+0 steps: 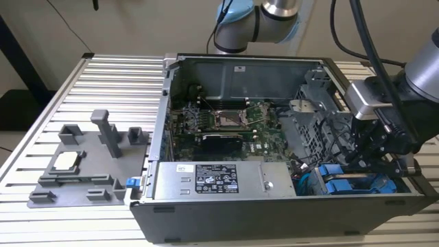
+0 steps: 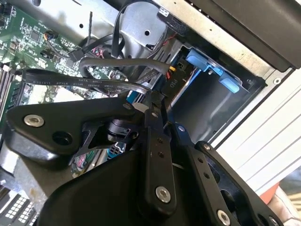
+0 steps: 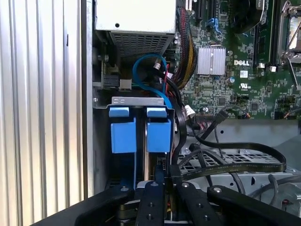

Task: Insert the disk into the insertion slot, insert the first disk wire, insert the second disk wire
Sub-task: 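Insert the second disk wire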

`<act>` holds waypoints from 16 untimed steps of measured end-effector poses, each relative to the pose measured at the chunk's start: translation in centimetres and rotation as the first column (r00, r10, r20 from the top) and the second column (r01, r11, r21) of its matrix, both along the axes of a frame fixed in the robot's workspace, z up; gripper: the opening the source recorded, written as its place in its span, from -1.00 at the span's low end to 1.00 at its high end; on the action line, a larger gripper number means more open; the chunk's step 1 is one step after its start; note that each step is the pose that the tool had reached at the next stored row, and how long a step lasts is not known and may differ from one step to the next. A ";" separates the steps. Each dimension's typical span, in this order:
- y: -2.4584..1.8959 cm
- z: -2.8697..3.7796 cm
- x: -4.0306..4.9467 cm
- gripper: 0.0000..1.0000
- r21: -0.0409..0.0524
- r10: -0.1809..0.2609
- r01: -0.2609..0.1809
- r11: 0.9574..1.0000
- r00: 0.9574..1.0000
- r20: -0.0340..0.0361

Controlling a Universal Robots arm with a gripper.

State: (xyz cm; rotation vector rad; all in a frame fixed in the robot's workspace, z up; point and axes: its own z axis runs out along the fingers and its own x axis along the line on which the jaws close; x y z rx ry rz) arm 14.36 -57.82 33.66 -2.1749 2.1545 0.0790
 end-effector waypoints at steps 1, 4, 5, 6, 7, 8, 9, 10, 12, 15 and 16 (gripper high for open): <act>0.00 0.00 0.00 -0.67 0.000 0.000 0.000 1.000 1.000 0.000; 0.00 -0.02 0.00 -0.67 0.000 0.000 0.000 1.000 1.000 0.000; 0.00 -0.02 0.00 -0.67 0.000 0.000 0.000 1.000 1.000 0.000; 0.00 -0.02 0.00 -0.67 0.000 0.000 0.000 1.000 1.000 0.000; 0.00 -0.02 0.00 -0.65 0.000 0.000 0.000 1.000 1.000 0.000; 0.00 -0.03 0.00 -0.65 0.000 0.000 0.000 1.000 1.000 0.000; 0.00 -0.03 0.00 -0.65 0.000 0.000 0.000 1.000 1.000 0.000; 0.00 -0.03 0.00 -0.51 0.000 0.000 0.000 1.000 1.000 0.000; 0.00 0.11 0.00 -0.51 0.000 0.000 0.000 1.000 1.000 0.000; 0.00 0.90 0.00 -0.51 0.000 0.000 0.000 1.000 1.000 0.000; 0.00 1.24 0.00 -0.51 0.000 0.000 0.000 1.000 1.000 0.000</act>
